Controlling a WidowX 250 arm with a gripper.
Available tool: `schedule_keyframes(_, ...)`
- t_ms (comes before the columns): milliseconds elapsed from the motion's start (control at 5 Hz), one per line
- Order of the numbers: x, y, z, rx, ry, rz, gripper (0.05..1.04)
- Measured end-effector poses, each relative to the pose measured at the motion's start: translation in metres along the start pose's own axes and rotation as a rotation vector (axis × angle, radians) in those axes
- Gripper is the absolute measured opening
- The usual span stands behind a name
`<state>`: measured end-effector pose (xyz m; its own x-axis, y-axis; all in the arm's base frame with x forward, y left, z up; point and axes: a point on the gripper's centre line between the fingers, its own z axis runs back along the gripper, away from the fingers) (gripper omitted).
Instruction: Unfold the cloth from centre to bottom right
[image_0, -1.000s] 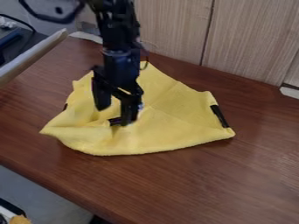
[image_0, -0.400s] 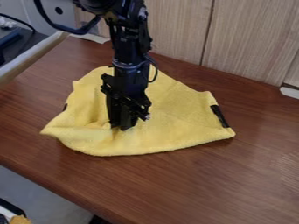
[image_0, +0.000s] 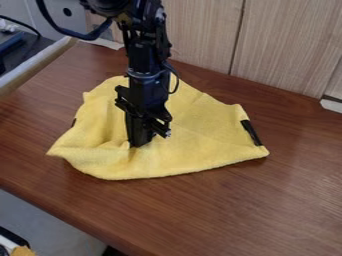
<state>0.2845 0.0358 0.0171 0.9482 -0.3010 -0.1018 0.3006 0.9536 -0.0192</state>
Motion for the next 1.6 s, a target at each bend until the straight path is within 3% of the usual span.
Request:
schedule_keyframes(200,0.000,-0.004,0.000,-0.017,-0.004,-0.020,0.068)
schedule_keyframes(400,0.001,-0.016,0.014,-0.031,-0.042,-0.074,0.068)
schedule_keyframes(800,-0.008,-0.050,0.024,-0.026,-0.059,-0.242,0.068)
schedule_keyframes(1000,-0.022,-0.072,0.026,-0.025,-0.054,-0.346,0.068)
schedule_keyframes(1600,-0.065,-0.126,0.006,-0.040,0.044,-0.650,0.068)
